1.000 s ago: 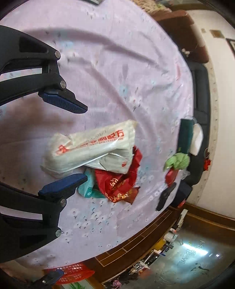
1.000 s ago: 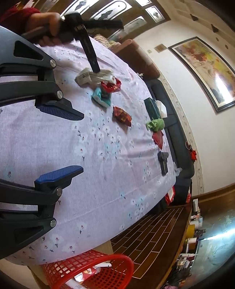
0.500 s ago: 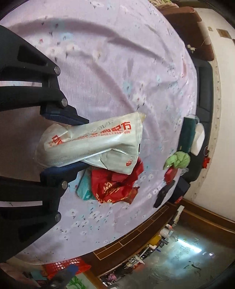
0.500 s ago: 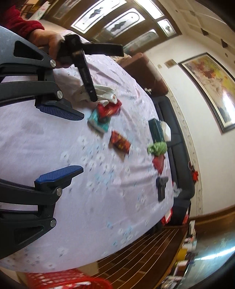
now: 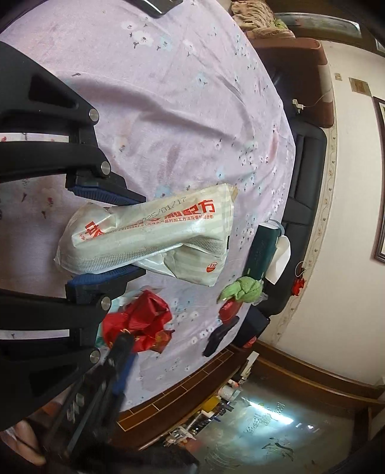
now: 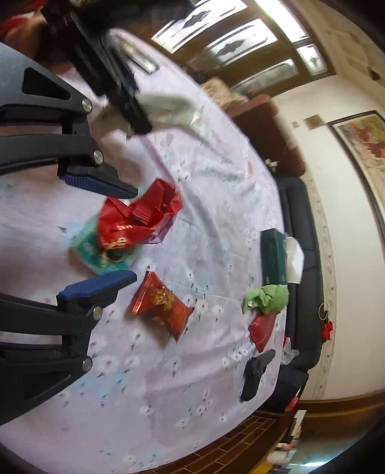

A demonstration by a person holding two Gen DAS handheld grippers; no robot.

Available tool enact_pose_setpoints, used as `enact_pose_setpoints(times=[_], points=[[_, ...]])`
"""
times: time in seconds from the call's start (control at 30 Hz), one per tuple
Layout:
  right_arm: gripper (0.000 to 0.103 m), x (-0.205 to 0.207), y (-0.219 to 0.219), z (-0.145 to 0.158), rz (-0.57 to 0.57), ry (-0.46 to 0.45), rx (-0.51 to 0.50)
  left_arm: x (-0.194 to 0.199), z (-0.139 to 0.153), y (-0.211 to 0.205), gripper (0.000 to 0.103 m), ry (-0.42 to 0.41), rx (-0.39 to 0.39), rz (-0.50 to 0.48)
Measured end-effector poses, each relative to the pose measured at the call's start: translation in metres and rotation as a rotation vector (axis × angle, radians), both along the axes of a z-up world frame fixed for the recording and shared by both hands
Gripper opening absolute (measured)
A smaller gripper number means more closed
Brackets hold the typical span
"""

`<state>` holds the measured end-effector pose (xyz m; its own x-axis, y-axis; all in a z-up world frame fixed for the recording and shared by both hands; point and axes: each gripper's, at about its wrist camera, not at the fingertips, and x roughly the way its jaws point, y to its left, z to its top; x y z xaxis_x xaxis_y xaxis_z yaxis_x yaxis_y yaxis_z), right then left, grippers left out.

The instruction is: Collect trash

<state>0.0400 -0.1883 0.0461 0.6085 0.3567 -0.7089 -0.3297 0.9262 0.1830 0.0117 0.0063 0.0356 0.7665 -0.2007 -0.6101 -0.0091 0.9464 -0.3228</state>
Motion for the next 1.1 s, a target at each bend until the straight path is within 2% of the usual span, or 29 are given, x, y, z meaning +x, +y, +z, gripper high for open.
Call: enact_pose_setpoints(times=[0.03,0.07,0.2,0.27,0.37,0.47,0.57,1.1], points=[[0.029,0.002,0.003,-0.004,0.003,0.009,-0.005,0.001,0.0,0.002,0.038,-0.003,-0.011,0.001],[0.008,0.004,0.005,-0.008,0.003,0.019,0.002,0.003,0.0,0.003,0.038,-0.009,-0.026,0.002],[0.008,-0.006,0.001,-0.006,-0.023,-0.06,0.044,0.007,-0.002,0.005,0.038,-0.016,-0.064,0.006],[0.008,-0.012,-0.003,-0.003,-0.041,-0.132,0.056,0.007,-0.002,0.002,0.038,-0.016,-0.055,0.0],[0.008,-0.013,-0.009,-0.002,-0.057,-0.158,0.095,0.008,-0.002,-0.002,0.038,-0.01,-0.039,-0.005],[0.008,-0.013,-0.017,0.001,-0.078,-0.206,0.077,0.009,-0.003,-0.002,0.038,-0.003,-0.039,-0.004],[0.008,-0.01,-0.024,-0.001,-0.075,-0.174,0.122,0.011,-0.005,-0.002,0.038,0.006,-0.044,-0.013],[0.008,-0.013,-0.025,-0.001,-0.064,-0.173,0.125,0.014,-0.01,0.007,0.038,0.023,-0.106,-0.022]])
